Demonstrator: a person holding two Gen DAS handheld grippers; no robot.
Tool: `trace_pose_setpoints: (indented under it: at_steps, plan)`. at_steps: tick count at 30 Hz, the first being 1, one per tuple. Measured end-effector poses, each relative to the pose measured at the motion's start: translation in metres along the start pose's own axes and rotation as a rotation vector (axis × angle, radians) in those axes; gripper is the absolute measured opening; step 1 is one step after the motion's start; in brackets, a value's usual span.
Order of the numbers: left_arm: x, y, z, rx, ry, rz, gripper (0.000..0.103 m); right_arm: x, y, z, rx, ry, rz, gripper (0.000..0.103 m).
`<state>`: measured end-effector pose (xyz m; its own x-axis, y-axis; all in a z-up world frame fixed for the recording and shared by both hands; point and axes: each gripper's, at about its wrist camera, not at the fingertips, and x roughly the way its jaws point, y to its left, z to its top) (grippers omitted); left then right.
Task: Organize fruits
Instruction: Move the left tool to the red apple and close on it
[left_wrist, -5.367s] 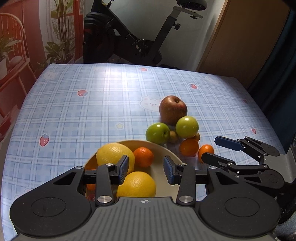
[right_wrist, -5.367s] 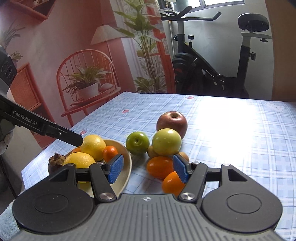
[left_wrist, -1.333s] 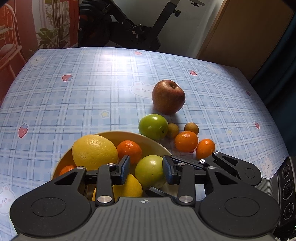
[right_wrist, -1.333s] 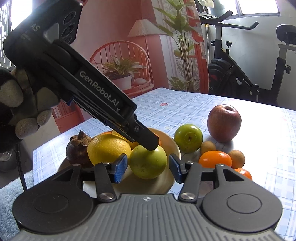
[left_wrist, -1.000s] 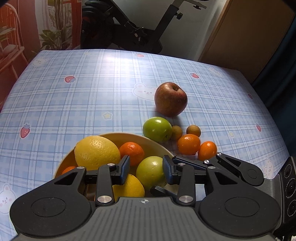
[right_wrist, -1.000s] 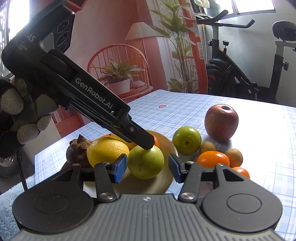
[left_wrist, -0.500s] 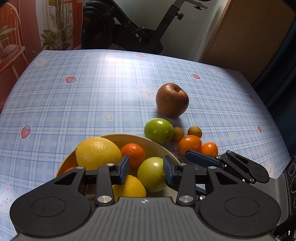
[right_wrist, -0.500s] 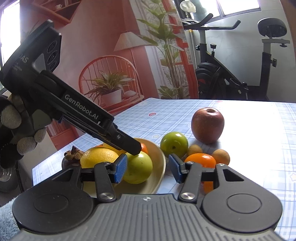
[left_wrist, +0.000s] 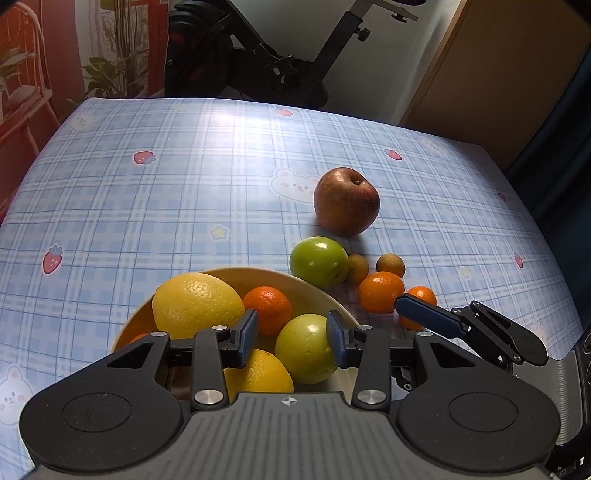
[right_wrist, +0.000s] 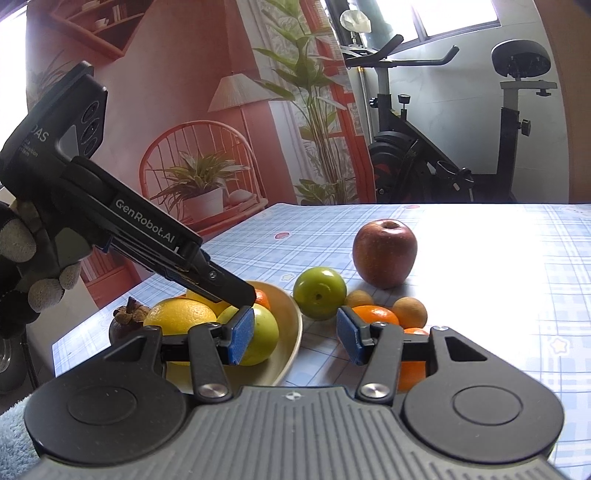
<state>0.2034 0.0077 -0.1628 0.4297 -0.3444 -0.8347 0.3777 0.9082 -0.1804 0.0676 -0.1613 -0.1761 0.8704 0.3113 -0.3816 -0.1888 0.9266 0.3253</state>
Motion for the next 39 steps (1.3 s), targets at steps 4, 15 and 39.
trace_pose_setpoints:
  at_steps: [4, 15, 39]
  plan:
    - [0.000, 0.000, 0.000, -0.003, -0.001, 0.000, 0.044, -0.004, -0.003, 0.000, 0.009, -0.013, -0.020, 0.054]
    - [-0.005, 0.001, 0.009, -0.033, -0.043, 0.005, 0.042, -0.011, -0.018, 0.004, 0.034, -0.049, -0.096, 0.054]
    - [0.017, -0.033, 0.055, -0.052, -0.143, -0.045, 0.042, 0.017, -0.092, 0.034, 0.112, 0.002, -0.168, 0.053]
